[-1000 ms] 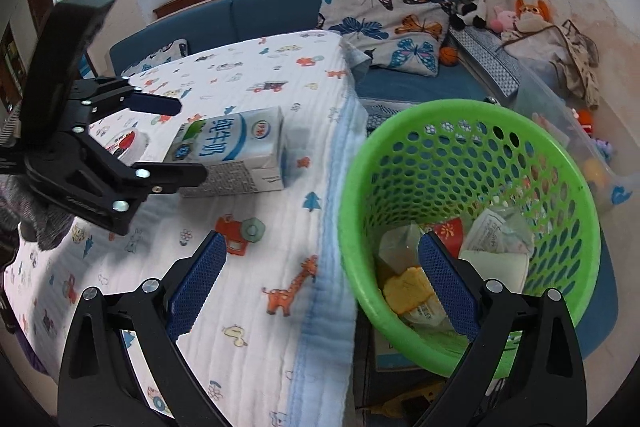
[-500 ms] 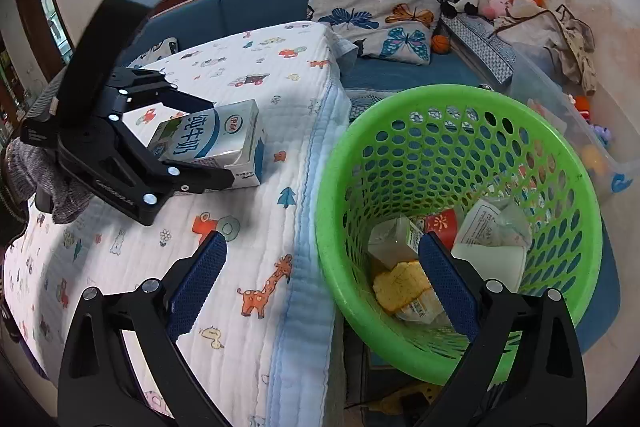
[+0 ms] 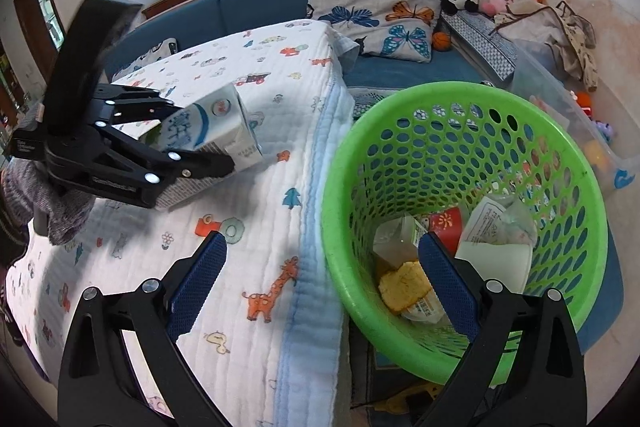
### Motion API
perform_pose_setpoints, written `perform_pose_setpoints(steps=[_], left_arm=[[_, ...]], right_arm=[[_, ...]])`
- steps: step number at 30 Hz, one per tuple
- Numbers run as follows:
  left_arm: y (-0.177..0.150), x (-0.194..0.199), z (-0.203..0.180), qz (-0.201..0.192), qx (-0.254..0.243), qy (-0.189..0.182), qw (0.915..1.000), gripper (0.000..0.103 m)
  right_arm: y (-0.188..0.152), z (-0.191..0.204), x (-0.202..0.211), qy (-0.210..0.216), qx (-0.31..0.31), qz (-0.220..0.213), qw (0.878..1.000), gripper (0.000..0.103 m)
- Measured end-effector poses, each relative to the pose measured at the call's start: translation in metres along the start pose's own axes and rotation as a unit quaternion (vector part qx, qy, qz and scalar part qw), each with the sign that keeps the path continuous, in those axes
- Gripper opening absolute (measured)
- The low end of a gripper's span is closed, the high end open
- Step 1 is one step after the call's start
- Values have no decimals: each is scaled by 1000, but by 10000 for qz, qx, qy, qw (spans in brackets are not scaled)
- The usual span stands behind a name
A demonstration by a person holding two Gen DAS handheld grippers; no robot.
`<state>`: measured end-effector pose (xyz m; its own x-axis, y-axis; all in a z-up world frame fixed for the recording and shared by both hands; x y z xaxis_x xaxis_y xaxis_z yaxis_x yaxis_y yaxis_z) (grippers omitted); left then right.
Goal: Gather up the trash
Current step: 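Move the left tool back to the bed and grasp the white milk carton, then grasp the round strawberry yogurt cup with the right tool while the left holds the carton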
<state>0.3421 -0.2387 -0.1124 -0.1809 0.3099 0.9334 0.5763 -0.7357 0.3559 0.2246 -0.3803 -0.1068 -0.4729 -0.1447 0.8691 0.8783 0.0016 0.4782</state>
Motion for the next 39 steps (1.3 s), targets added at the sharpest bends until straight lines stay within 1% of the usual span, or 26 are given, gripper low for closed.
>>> perform_pose_setpoints(steps=[2,5,9,12,13,15,18,19,21,24,28,30,34,37,39], left_arm=[[-8,14,3,-118,245,48,9996,66],[-21,36,14,-225,601,254,9976,66],[-44,71,34,-370,1041,528,9925,66],[-65,103,51,-544,1297,908,9859,66],[-72,112,57,-604,1379,981,9837,66],[-86,128,67,-680,1543,1242,9778,66],[-105,147,82,-753,1822,1389,9705,66],[-116,153,89,-754,1979,1444,9666,66],[-128,161,97,-757,2111,1538,9623,66],[-155,174,107,-775,2292,1786,9537,66],[-189,186,122,-794,2573,1925,9436,66],[-203,189,127,-788,2679,1941,9404,66],[-224,190,136,-816,2832,1867,9372,66],[-236,189,142,-811,2894,1789,9368,66],[-243,188,145,-820,2882,1735,9381,66]], right_arm=[[0,6,1,5,51,-8,10000,96],[1,17,2,71,159,-30,9998,96],[6,38,3,228,315,-66,9992,96],[11,60,-1,343,509,-62,9981,96],[12,67,-2,382,567,-55,9976,96],[17,86,-6,456,741,-48,9962,96],[23,113,-13,595,966,-35,9935,96],[25,124,-16,639,1040,-36,9925,96],[28,142,-21,721,1177,-18,9904,96],[33,170,-28,780,1393,-48,9872,96],[43,201,-42,887,1555,5,9838,96],[45,215,-47,904,1634,6,9824,96],[53,242,-59,864,1834,14,9792,96],[60,257,-70,852,1844,53,9791,96],[64,264,-76,869,1845,88,9789,96]])
Point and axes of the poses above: each gripper's, at about its wrist camera, not at the fingertips, and x roughly against the way its jaws point, z to its left, y to its top, the point moved 3 cm from there along -x, roughly the way its jaws point, and after that the axes turned 11 degrees about z, right-handed, at the moved point
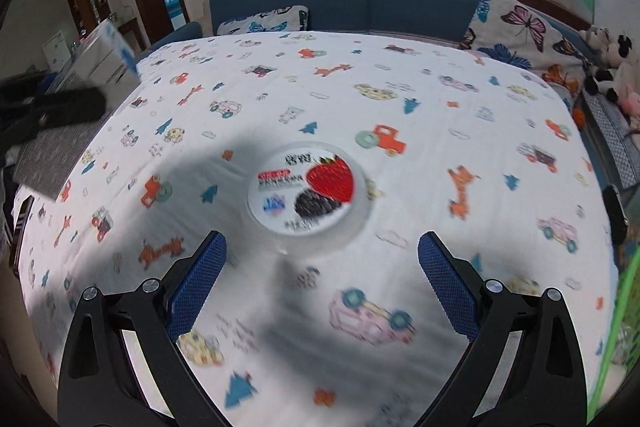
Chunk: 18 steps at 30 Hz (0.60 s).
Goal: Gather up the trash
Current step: 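Grasp the round strawberry yogurt cup with the right tool while the left holds the carton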
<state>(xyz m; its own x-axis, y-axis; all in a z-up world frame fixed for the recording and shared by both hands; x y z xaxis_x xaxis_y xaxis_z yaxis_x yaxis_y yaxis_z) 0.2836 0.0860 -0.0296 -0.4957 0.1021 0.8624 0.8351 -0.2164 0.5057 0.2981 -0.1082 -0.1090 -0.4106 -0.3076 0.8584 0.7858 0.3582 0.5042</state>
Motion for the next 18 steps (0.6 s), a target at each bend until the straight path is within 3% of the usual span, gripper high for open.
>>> perform_pose_setpoints(steps=[18], left_arm=[[1,-11,27,55,-206,-235,9995,66]], right_arm=[[27,20,-43,-496,196,286,9982,98]])
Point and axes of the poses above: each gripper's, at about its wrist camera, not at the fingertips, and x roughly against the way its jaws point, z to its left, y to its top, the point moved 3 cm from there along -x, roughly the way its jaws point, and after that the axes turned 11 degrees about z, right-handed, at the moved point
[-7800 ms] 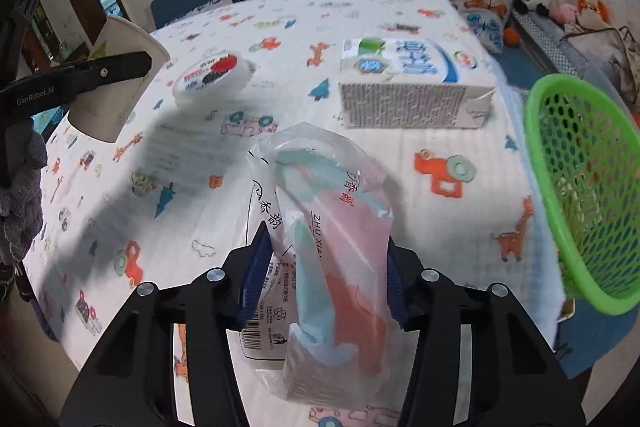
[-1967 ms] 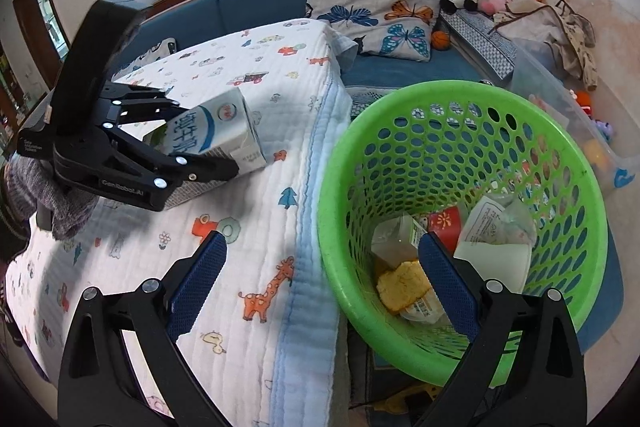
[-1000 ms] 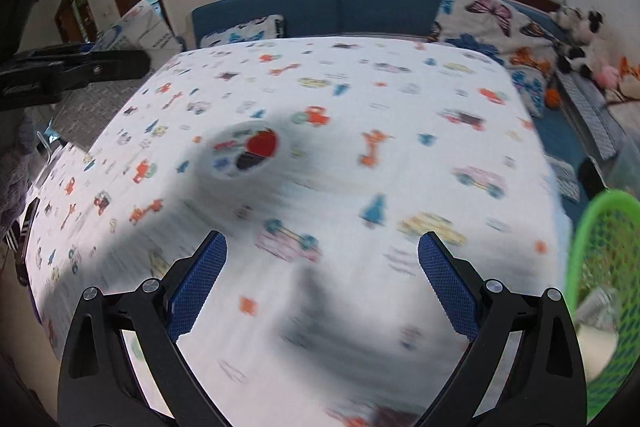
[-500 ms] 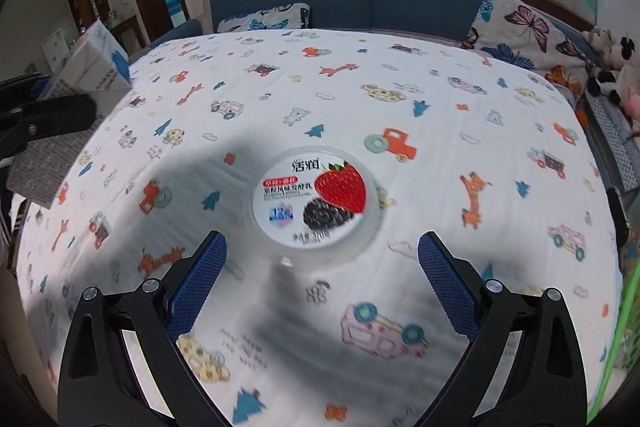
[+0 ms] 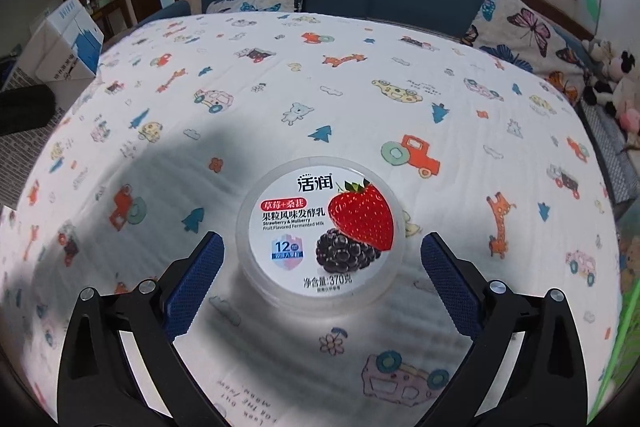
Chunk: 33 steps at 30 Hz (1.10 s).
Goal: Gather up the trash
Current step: 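Grasp the round strawberry yogurt cup with the right tool while the left holds the carton, then carry the yogurt cup to the basket and release it with the right tool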
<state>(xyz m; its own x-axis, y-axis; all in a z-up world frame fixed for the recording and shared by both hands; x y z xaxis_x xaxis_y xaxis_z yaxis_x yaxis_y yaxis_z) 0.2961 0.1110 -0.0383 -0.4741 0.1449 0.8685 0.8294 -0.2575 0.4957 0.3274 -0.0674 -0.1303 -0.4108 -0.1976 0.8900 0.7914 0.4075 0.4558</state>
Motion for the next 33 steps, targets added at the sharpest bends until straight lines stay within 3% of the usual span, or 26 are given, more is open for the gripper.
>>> perform_pose_setpoints(steps=[8,18,33], left_arm=[[2,-9,6,61,-2,-59,10000,66],[-5,-13,3,151,82,-52,9998,66],[-8,-1,-24,33,17,-85,10000,66]], right_arm=[[5,-1,-9,-127,70,72,9999,98],[4,-1,-13,137,-7,68,9999,92],[-25,-4,28,299,-214,-255,9990,91]])
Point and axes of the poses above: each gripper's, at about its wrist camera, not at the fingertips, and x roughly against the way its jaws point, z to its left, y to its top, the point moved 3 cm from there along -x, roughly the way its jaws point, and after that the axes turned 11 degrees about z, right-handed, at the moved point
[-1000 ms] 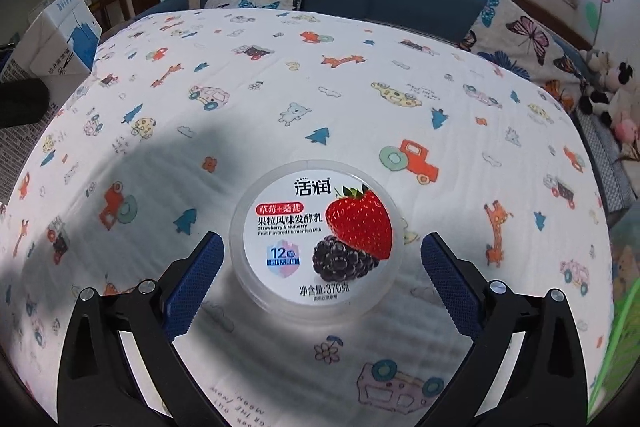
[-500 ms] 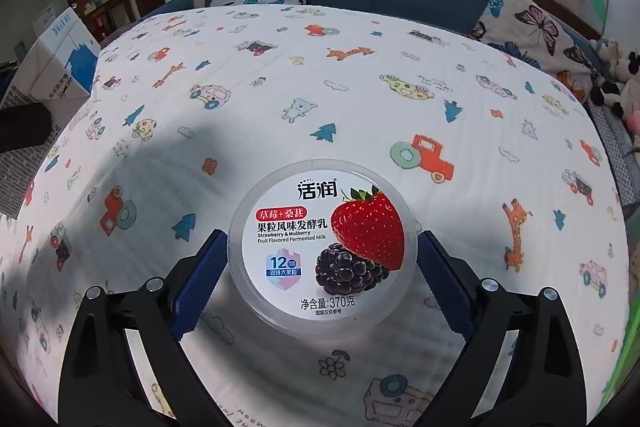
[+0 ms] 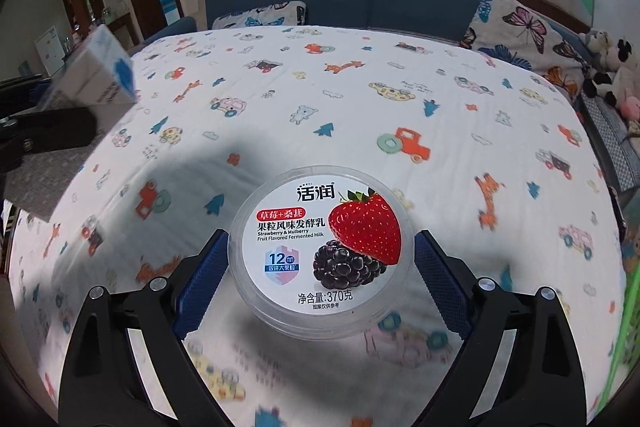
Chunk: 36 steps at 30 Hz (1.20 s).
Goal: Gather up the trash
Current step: 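Carry the yogurt cup to the basket and release it with the right tool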
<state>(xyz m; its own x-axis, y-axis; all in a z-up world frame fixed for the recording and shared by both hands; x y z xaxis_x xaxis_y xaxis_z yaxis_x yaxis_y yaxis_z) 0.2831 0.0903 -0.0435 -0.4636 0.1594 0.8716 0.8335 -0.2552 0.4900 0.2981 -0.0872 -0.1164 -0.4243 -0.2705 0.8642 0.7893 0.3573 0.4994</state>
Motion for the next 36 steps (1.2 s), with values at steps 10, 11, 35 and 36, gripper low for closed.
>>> perform_pose_setpoints(steps=[10,11,35,36], left_arm=[[-2,4,-42,-113,-30,-129,9998,66],[-3,6,-46,-136,-26,-137,9998,66],[27,1,-198,-243,-656,-566,9959,66],[31,-1,-206,-232,-707,-592,9955,66]], right_arm=[[-41,-22,44,-204,-137,-126,9996,91],[-45,-26,47,-228,-161,-139,9995,91],[-141,-186,138,-1094,-1435,-445,9826,91],[-145,-196,140,-1162,-1510,-422,9808,91]])
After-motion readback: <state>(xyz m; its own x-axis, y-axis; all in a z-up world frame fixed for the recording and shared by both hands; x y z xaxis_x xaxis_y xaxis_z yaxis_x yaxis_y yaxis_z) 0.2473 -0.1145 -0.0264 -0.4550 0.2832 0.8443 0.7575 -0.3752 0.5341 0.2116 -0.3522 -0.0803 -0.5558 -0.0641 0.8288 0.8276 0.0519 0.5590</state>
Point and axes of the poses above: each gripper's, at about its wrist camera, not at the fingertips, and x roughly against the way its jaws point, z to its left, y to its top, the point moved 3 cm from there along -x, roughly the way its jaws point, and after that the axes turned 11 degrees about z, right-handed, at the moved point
